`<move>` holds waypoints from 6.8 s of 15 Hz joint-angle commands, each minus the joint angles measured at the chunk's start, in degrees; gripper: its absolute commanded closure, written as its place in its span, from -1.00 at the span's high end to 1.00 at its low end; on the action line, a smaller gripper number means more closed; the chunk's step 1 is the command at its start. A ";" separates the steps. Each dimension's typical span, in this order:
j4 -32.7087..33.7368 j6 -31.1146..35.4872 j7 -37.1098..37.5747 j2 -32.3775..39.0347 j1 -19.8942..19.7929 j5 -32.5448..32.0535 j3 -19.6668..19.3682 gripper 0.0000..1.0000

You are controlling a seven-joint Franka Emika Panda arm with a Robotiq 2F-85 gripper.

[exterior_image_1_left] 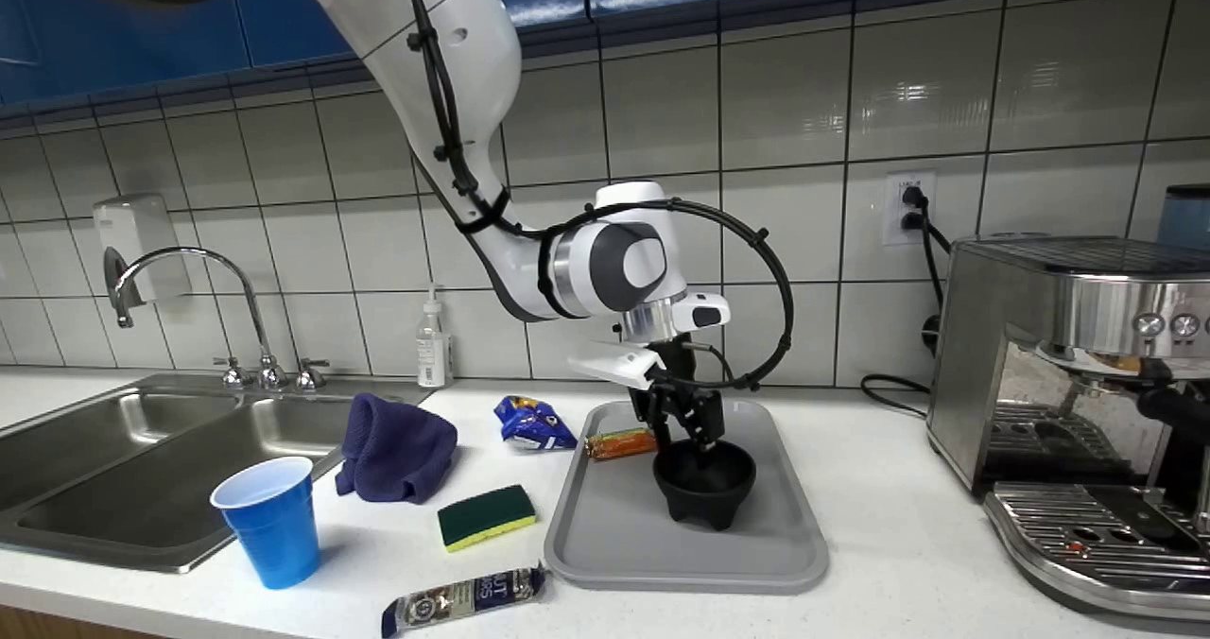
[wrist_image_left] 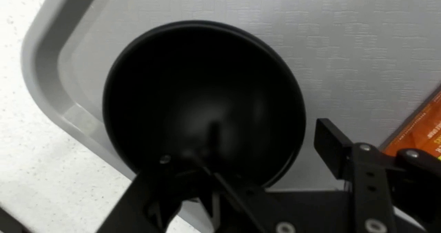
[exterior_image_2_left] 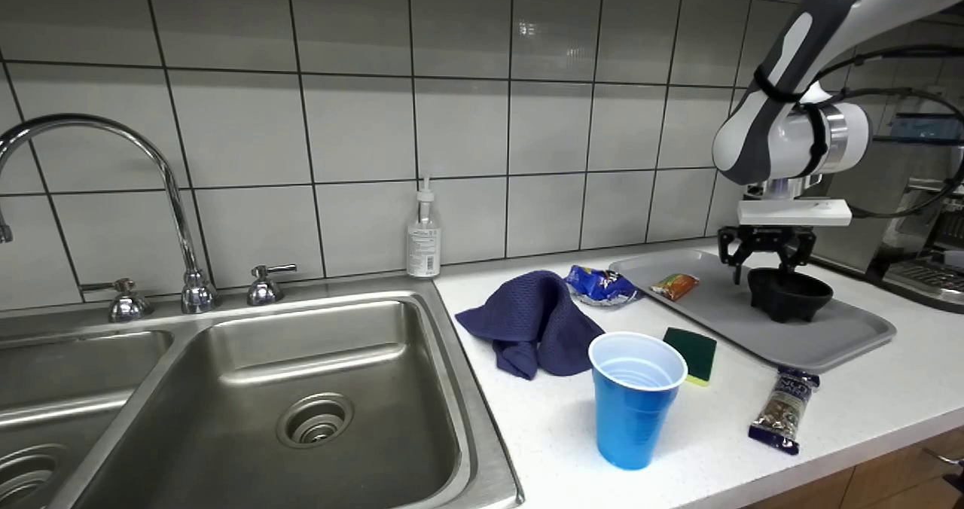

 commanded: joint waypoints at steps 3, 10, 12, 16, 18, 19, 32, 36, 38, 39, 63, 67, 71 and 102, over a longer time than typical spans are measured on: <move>1.67 -0.78 0.29 0.62 -0.10 -0.01 -0.58 -0.47; 1.21 -0.59 0.35 0.05 0.05 -0.26 -1.03 -0.96; 0.96 -0.53 0.39 -0.12 0.10 -0.37 -1.20 -0.96; -0.23 -1.46 0.00 -2.17 0.18 -0.95 -2.09 -0.96; -0.99 -1.94 -0.38 -3.53 0.16 -1.29 -2.56 -0.96; -1.38 -2.08 -0.46 -4.23 0.16 -1.53 -2.88 -0.96; -2.61 -4.53 1.08 -6.18 -1.64 -2.48 -7.02 -0.96; -2.60 -4.73 1.84 -5.60 -2.42 -2.75 -8.47 -0.96; -2.76 -4.53 2.38 -5.22 -2.69 -2.81 -9.14 -0.96; -2.88 -4.38 2.61 -4.97 -2.86 -2.77 -9.41 -0.96; -0.77 -5.16 6.52 -0.02 -6.05 -1.03 -11.09 -0.31; -0.31 -5.04 6.68 -0.19 -5.90 -1.08 -11.13 0.22; -0.61 -4.77 6.10 -1.56 -5.70 -1.19 -10.89 0.83; -4.73 -3.22 17.34 -6.39 1.51 1.78 -7.09 1.00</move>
